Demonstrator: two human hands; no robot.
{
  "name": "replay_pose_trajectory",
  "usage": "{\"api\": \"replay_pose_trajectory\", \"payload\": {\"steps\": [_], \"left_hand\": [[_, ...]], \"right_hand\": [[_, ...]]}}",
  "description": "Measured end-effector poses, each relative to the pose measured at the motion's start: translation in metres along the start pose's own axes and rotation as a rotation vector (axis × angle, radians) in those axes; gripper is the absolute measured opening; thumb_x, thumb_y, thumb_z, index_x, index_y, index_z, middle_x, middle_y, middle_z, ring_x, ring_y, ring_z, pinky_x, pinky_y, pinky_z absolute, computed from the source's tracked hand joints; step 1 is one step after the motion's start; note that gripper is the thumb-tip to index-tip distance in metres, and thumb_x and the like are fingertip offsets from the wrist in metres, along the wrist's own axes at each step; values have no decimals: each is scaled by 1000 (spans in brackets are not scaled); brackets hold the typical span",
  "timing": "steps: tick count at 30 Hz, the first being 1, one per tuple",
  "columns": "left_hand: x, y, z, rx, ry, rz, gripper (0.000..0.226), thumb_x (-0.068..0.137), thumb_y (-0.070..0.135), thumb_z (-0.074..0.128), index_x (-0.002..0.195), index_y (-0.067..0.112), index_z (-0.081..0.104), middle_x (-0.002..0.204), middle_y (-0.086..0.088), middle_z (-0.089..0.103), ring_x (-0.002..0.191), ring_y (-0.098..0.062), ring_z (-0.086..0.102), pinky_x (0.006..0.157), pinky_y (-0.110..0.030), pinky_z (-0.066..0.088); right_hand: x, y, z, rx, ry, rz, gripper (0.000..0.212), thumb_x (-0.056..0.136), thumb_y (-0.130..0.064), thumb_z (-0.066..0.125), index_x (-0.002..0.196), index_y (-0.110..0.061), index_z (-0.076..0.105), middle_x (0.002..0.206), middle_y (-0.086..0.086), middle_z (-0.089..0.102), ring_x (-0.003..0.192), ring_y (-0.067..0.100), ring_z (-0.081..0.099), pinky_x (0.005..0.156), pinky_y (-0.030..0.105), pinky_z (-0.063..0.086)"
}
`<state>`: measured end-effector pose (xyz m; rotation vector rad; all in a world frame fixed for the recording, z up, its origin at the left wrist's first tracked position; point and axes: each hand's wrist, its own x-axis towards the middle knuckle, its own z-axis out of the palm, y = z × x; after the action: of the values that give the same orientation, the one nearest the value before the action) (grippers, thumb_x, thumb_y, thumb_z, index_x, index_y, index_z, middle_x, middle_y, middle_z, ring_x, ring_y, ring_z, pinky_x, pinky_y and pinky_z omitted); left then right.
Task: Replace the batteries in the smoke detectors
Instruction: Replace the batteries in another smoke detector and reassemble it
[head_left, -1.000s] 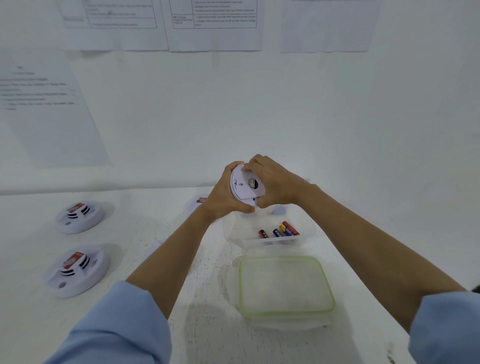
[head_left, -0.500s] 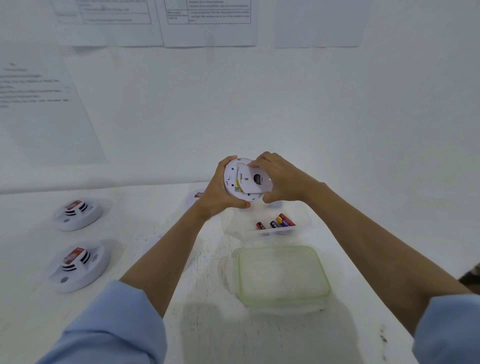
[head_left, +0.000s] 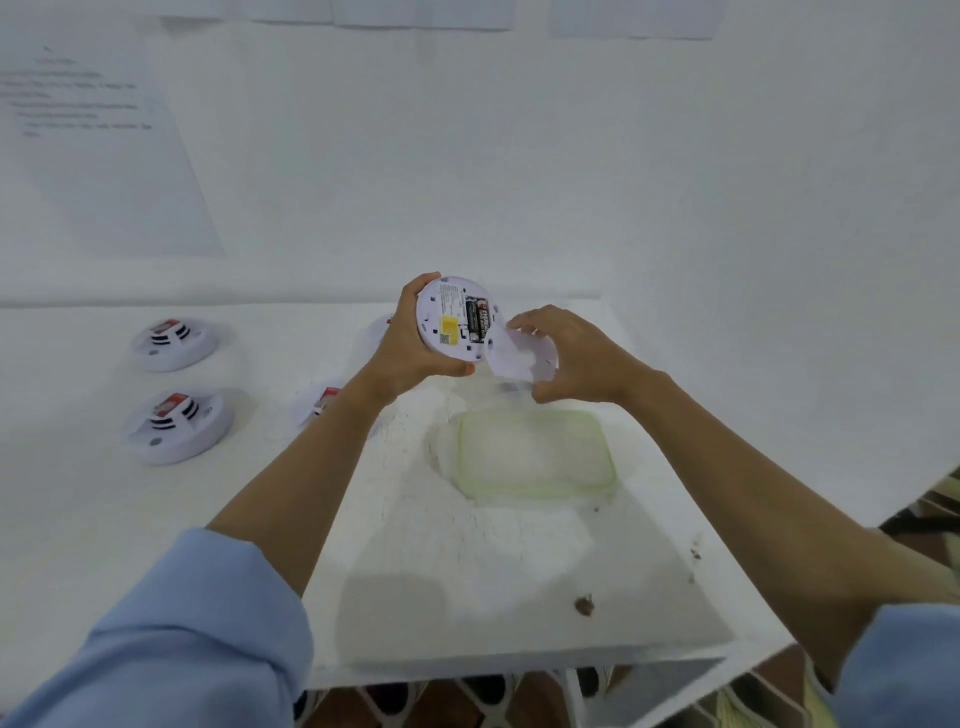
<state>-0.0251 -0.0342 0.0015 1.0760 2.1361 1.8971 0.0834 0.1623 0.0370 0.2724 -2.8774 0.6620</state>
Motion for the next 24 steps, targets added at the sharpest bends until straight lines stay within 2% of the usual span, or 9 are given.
{"api": "replay_pose_trajectory", "payload": {"steps": [4,7,10,13,15,16,20,22,24], "left_hand": [[-19,5,-1,24,60,-14,108,44,7,83,136,7,26,130,-4,42,116,-9,47,89,-17,49],[-34,7,2,-2,104,-40,102,45,1,80,132,11,28,123,5,44,112,-5,49,85,-13,49],[-44,7,3,-11,113,-66,101,45,-2,80,131,14,29,121,9,45,111,-4,49,81,-12,49],[-48,6,2,-7,110,-71,103,48,-7,82,135,10,28,121,8,45,111,-5,49,81,-11,49],[-47,7,1,-21,110,-73,103,48,-2,81,135,11,28,125,2,45,113,-6,49,82,-13,50],[-46,9,1,-23,104,-73,103,47,0,81,135,11,29,127,-1,45,114,-8,49,83,-16,51],[-31,16,-2,-7,3,-49,103,46,4,89,133,5,36,131,-13,50,119,-26,52,93,-47,51],[-26,19,-1,-21,15,-41,105,42,11,87,133,10,34,131,-6,49,119,-19,52,89,-37,54],[-20,21,-1,-49,19,-35,108,39,17,84,133,14,30,128,-2,46,115,-12,51,79,-25,55]], "right_hand": [[-32,-5,12,53,-52,7,62,59,-8,74,115,-11,48,110,-1,50,102,18,47,89,35,44],[-44,-5,25,76,-108,32,57,60,-8,75,112,-10,52,111,5,53,101,21,49,93,32,42],[-46,-1,33,101,-182,68,51,67,-11,74,114,-15,55,113,0,51,108,18,48,95,28,39],[-37,-5,28,222,-25,82,38,76,-19,73,111,-19,60,112,-6,52,110,13,49,94,18,37],[-24,-16,20,314,130,44,32,81,-19,70,111,-17,62,108,-6,52,100,9,50,81,4,35],[-17,-22,16,340,173,15,33,82,-20,68,114,-17,62,107,-7,51,99,7,48,78,2,34],[18,-33,8,346,92,18,47,83,-26,67,128,-26,53,125,0,43,109,6,40,89,15,31],[29,-31,4,428,41,44,50,80,-19,70,127,-24,54,121,3,46,103,12,48,88,22,43],[38,-27,1,460,45,53,51,76,-15,74,124,-21,58,117,6,53,101,19,56,91,35,51]]}}
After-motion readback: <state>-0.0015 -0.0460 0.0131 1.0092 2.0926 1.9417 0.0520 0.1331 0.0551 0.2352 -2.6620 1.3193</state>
